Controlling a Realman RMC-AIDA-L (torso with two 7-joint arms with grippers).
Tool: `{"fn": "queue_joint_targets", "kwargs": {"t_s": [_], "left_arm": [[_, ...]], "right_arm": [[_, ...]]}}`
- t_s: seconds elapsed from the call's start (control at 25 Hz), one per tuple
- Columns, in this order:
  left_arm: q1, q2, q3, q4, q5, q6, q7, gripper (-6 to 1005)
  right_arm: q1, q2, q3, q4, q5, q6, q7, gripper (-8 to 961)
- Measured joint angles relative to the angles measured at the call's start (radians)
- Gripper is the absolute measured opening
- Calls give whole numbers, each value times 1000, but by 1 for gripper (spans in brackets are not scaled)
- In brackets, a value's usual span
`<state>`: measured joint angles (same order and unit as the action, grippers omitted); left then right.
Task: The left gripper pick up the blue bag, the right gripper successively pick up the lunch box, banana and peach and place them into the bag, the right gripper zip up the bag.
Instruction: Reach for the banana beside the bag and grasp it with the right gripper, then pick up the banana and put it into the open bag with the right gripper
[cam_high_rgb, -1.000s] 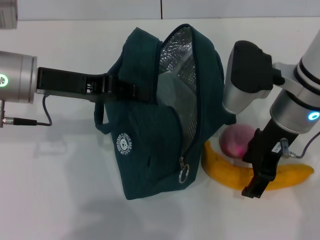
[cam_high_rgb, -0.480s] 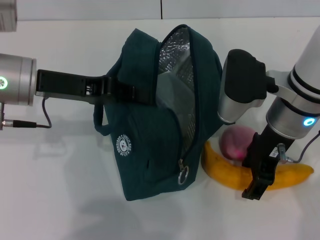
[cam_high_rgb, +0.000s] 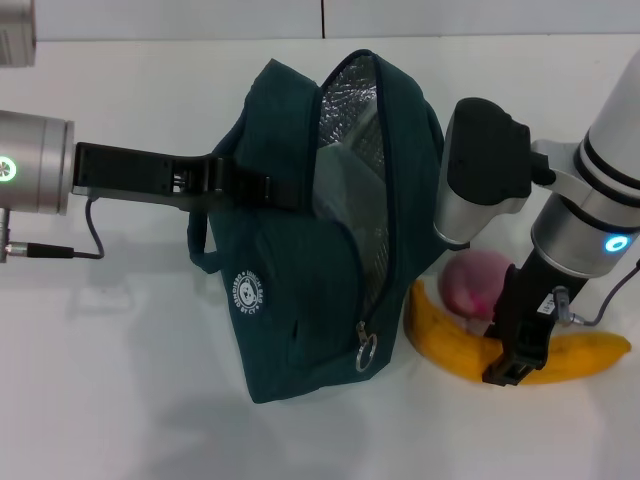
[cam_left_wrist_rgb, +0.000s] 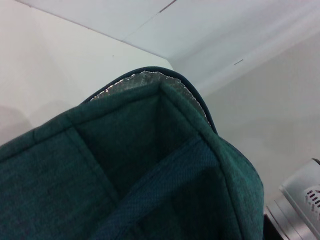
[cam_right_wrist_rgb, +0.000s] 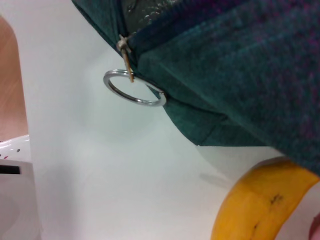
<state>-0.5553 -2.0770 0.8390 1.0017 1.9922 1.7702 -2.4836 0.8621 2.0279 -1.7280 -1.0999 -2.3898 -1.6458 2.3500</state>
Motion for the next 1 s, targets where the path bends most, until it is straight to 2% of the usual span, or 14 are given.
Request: {"fn": "queue_joint_targets", "kwargs": {"t_s": [0.04, 0.28, 0.52, 0.6, 0.8, 0.92, 1.0], "left_arm": [[0, 0, 0, 0, 0, 0, 0, 31], [0, 0, 0, 0, 0, 1, 0, 31], [8, 6, 0, 0, -23, 3, 1, 32], [15, 9, 0, 0, -39, 6, 5, 32], [17, 11, 0, 0, -44, 6, 6, 31], [17, 11, 0, 0, -45, 6, 6, 32], [16, 11, 0, 0, -46, 6, 6, 32]], "right_arm": [[0, 0, 0, 0, 0, -1, 0, 523], [0, 0, 7, -11, 0, -31, 2, 407], [-7, -5, 48, -46, -9, -129, 1, 416], [-18, -8, 92, -69, -12, -159, -2, 419], [-52, -18, 316, -144, -12, -270, -17, 426], [-65, -34, 464, -169, -12, -337, -26, 430], [-78, -50, 516, -177, -12, -344, -26, 433]]}}
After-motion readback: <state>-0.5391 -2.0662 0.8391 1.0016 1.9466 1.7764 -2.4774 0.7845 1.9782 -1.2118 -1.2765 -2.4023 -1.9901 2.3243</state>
